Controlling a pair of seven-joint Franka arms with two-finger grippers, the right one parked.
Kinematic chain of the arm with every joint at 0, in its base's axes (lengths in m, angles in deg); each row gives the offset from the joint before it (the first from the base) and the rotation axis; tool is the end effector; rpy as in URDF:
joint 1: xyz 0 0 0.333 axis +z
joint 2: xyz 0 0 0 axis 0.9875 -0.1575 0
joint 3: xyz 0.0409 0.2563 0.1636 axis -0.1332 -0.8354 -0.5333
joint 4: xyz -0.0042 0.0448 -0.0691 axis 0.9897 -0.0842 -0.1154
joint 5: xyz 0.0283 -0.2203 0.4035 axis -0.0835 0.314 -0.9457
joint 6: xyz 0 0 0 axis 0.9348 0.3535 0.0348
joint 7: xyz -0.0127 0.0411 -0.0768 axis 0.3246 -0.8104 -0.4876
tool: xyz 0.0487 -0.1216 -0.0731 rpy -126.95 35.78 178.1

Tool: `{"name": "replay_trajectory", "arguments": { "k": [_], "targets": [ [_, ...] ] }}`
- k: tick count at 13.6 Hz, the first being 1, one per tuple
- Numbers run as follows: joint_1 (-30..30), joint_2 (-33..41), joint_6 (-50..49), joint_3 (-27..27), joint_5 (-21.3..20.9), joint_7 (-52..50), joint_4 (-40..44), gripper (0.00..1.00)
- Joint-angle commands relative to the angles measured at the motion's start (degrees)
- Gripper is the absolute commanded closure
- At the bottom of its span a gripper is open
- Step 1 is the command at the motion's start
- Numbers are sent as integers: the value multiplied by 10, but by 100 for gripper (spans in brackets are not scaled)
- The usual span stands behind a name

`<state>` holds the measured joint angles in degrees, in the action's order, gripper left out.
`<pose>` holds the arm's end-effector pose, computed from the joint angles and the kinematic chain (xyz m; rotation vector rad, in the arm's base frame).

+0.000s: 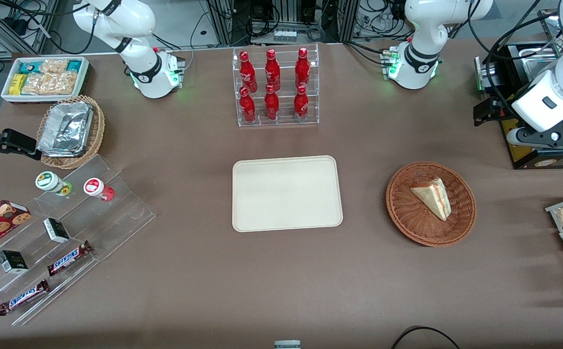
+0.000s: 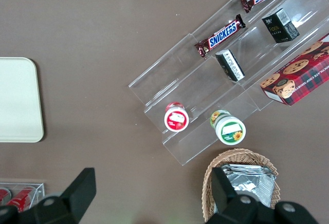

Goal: Place sandwich from basket to tray
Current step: 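Move the left gripper from rest down over the sandwich in the wicker basket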

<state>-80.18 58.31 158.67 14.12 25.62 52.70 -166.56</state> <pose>0.5871 -0.0532 0.5529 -3.0889 0.2119 0.3156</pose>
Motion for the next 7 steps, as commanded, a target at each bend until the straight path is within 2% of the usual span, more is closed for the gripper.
{"name": "replay_trajectory", "arguments": {
  "k": [1,7],
  "targets": [
    [3,2,8,3,7,-10,0,0],
    [3,-4,58,2,3,-9,-44,0]
  ]
}}
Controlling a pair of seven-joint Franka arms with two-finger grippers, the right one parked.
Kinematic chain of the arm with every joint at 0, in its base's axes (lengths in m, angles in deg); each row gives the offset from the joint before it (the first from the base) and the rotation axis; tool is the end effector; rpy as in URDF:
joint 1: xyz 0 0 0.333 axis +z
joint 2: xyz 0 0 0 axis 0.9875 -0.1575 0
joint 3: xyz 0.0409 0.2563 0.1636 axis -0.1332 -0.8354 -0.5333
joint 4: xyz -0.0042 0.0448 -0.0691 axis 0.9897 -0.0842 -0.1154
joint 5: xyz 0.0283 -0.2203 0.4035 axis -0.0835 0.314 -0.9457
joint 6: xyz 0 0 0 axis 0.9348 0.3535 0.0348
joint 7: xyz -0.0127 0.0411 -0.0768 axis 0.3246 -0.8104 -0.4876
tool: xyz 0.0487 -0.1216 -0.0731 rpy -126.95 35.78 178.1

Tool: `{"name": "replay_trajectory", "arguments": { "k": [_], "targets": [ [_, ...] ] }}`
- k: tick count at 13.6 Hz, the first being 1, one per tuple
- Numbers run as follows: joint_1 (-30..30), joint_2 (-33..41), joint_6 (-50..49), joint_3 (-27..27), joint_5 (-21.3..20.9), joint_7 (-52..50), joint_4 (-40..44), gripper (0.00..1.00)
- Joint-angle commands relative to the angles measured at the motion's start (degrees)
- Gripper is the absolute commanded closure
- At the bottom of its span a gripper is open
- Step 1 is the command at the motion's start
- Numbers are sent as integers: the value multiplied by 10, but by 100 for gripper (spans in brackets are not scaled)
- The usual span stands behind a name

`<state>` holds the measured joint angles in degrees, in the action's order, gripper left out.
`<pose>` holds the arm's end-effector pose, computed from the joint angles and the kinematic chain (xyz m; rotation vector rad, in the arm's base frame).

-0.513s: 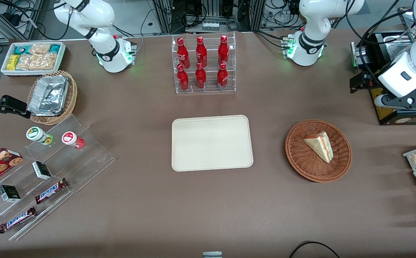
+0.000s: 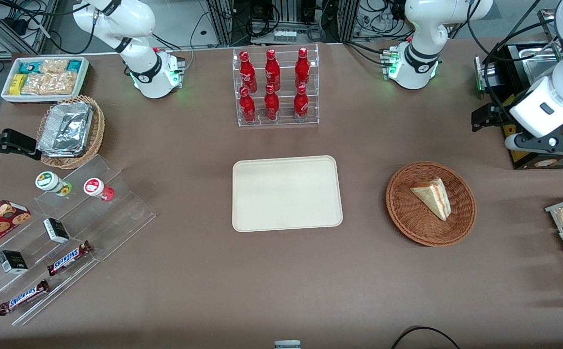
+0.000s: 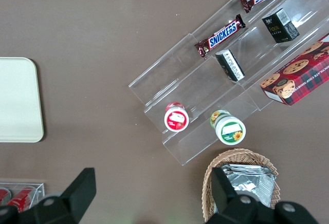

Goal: Place sandwich from basket to tray
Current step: 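Move the left gripper from rest down over the sandwich in the wicker basket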

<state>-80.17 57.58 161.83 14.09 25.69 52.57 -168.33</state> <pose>0.5959 -0.0536 0.5327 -3.0935 0.2097 0.2980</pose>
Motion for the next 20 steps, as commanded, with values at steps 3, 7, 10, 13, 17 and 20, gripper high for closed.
{"name": "replay_trajectory", "arguments": {
  "k": [3,7,10,13,17,20],
  "targets": [
    [7,3,87,0,3,-7,-87,0],
    [25,-17,174,-2,4,-8,-143,0],
    [26,-29,242,-2,3,-9,-190,0],
    [28,-36,308,-2,2,-21,-235,0],
    [30,-55,366,-2,1,-87,-271,0],
    [29,-58,415,-2,0,-173,-304,0]
  ]
}}
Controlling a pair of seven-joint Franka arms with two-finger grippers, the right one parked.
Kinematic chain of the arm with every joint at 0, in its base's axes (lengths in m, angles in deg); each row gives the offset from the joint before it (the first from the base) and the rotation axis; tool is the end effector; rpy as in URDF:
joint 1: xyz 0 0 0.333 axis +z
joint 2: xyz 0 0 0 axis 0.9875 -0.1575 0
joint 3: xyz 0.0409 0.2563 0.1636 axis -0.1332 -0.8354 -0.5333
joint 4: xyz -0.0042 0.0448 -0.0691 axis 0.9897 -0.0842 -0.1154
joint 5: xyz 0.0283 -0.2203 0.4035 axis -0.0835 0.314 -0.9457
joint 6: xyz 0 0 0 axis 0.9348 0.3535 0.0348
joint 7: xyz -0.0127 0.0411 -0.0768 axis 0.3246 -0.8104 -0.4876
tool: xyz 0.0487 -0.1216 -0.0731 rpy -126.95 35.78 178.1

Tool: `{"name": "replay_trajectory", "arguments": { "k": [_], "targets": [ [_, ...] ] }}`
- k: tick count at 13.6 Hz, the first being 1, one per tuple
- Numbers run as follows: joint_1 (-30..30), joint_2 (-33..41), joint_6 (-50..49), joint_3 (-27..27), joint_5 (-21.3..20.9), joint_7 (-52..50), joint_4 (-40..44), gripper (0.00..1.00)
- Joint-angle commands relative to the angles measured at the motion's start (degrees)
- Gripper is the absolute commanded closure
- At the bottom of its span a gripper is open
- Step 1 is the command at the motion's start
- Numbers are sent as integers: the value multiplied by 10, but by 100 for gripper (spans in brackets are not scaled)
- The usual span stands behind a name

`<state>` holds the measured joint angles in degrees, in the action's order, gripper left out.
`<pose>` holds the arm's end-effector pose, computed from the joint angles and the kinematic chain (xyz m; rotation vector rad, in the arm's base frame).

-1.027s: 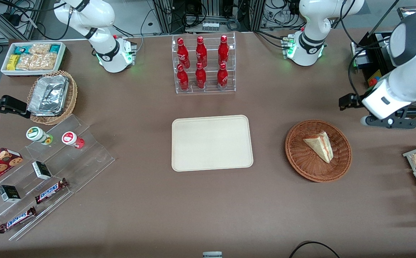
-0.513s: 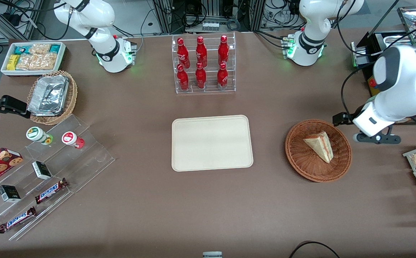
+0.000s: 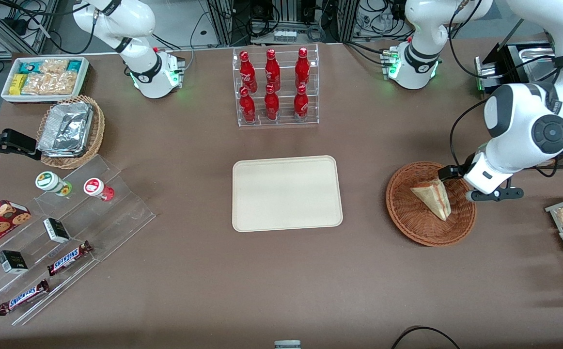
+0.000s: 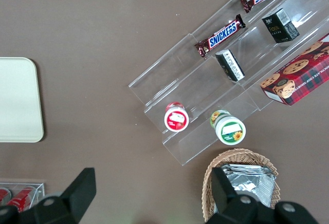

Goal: Place sandwich from basket to tray
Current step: 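Lower the left gripper onto the wrapped sandwich and close on it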

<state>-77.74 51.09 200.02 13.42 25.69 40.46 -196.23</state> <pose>0.5951 -0.0233 0.2576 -3.1103 -0.1820 0.1932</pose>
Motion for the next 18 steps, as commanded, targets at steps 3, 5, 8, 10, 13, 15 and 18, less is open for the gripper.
{"name": "replay_trajectory", "arguments": {
  "k": [3,5,8,10,13,15,18],
  "targets": [
    [0,2,59,7,1,-188,-41,0],
    [-11,-8,81,11,1,-298,-42,0],
    [-19,-16,113,10,0,-355,-49,0],
    [-20,-25,123,10,0,-373,-50,0],
    [-21,-33,131,10,-4,-373,-50,0],
    [-20,-42,136,10,-4,-373,-50,0],
    [-20,-56,145,10,-4,-375,-50,0]
  ]
}}
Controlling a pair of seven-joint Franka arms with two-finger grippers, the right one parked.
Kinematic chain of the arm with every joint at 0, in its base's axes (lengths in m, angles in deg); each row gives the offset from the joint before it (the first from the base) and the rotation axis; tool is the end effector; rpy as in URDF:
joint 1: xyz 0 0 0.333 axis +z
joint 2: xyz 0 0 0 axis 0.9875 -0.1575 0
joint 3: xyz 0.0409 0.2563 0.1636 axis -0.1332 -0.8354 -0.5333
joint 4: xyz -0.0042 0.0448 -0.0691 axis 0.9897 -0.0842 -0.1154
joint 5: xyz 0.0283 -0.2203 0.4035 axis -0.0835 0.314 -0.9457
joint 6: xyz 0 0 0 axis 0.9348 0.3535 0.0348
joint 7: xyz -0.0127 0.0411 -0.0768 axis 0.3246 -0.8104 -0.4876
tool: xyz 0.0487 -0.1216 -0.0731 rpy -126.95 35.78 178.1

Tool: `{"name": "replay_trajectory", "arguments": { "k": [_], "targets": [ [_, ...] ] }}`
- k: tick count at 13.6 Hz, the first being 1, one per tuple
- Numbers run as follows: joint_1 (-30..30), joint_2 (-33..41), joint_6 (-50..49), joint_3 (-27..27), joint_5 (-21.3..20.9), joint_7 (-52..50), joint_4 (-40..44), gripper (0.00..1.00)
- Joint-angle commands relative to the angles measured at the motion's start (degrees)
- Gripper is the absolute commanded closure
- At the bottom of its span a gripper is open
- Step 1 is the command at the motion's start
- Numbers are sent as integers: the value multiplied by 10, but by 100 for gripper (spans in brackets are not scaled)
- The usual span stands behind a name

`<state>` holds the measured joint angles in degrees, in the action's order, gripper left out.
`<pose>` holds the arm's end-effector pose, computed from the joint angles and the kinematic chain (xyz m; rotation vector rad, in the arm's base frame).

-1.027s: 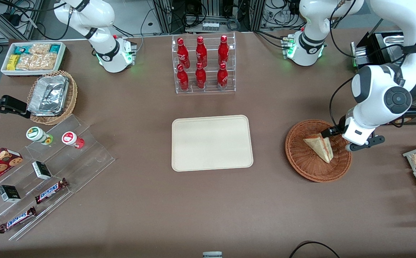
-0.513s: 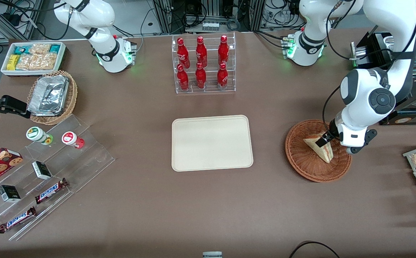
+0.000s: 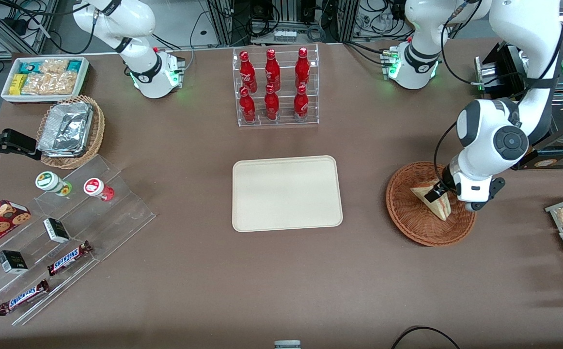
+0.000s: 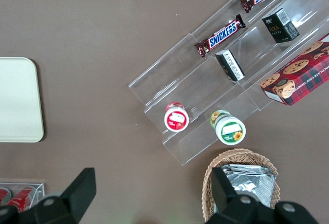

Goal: Place sandwich from basket to tray
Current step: 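Lower the left gripper onto the wrapped sandwich and close on it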

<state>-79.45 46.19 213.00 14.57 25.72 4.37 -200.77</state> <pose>0.5875 -0.0549 0.1872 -2.9341 -1.0638 0.0938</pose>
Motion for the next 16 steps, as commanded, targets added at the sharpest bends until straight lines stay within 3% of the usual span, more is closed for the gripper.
{"name": "replay_trajectory", "arguments": {
  "k": [1,7,8,9,12,13,14,16],
  "targets": [
    [-2,-11,22,-1,-4,-15,-4,0],
    [-1,-41,49,-3,-4,-17,-9,0],
    [-1,-42,49,-3,-4,-17,-9,4],
    [-1,-43,48,-3,-4,-18,-9,17],
    [-2,-41,40,-3,-4,-30,-15,79],
    [-2,-39,35,-4,-5,-29,-14,94],
    [-2,-37,27,-4,-5,-27,-13,100],
    [-2,-22,-1,-4,-9,-20,-9,100]
  ]
}}
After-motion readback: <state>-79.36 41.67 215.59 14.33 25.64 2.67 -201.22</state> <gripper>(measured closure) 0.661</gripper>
